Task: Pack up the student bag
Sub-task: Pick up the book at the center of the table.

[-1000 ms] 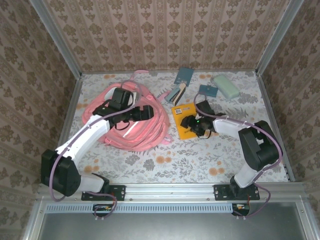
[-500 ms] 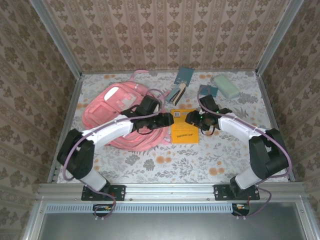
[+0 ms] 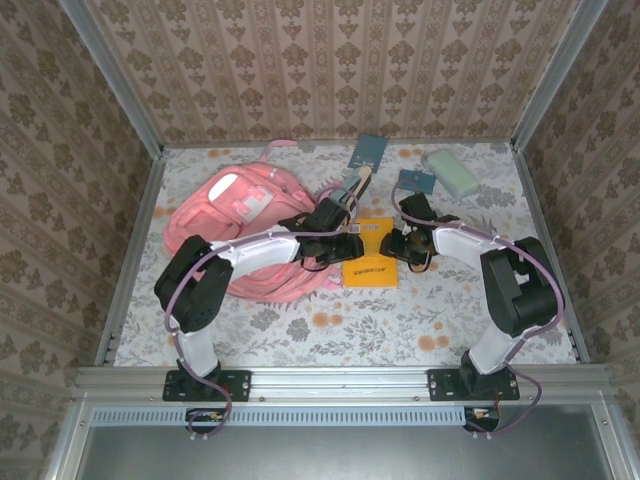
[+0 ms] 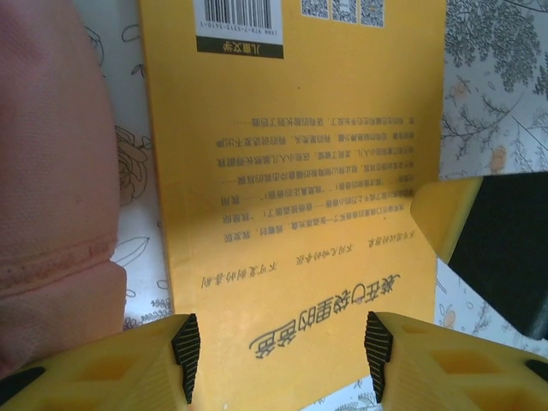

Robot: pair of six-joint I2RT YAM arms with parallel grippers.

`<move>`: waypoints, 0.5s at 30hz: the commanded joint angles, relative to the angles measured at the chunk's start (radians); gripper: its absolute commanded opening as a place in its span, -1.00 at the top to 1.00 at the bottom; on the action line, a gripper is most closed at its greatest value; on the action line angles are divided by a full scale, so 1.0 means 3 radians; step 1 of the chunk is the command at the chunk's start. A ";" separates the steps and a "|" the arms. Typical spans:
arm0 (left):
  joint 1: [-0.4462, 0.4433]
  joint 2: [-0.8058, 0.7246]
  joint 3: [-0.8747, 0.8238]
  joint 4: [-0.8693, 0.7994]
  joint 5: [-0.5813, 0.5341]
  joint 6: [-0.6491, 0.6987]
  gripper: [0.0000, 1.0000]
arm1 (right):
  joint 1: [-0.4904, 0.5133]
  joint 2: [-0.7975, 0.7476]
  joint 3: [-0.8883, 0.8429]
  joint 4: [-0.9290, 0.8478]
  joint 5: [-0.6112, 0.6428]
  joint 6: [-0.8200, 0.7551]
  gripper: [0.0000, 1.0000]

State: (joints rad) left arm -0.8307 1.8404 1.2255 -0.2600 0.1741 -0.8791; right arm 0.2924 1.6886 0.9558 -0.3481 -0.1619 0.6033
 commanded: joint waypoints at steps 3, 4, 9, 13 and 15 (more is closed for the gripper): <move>0.0043 0.0248 0.0179 -0.0245 -0.0187 0.0054 -0.12 | 0.0008 0.0103 0.0082 -0.0026 0.0112 -0.0152 -0.01; 0.0043 0.0304 0.0215 -0.0276 -0.0177 0.0067 -0.11 | 0.0011 0.0118 0.0083 -0.0020 0.0113 -0.0159 -0.01; 0.0042 0.0447 0.0346 -0.0529 -0.0337 0.0120 0.00 | 0.0024 0.0150 0.0082 0.0004 0.0108 -0.0165 0.00; 0.0026 0.0494 0.0431 -0.0717 -0.0498 0.0204 -0.01 | 0.0052 0.0174 0.0076 0.0024 0.0114 -0.0180 0.01; 0.0000 0.0520 0.0509 -0.0857 -0.0617 0.0253 -0.01 | 0.0050 0.0202 0.0081 0.0030 0.0120 -0.0182 0.04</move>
State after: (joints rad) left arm -0.8337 1.9541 1.3540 -0.3893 0.0956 -0.8486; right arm 0.3008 1.7229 0.9611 -0.3401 -0.1493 0.5705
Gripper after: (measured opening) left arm 0.502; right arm 0.483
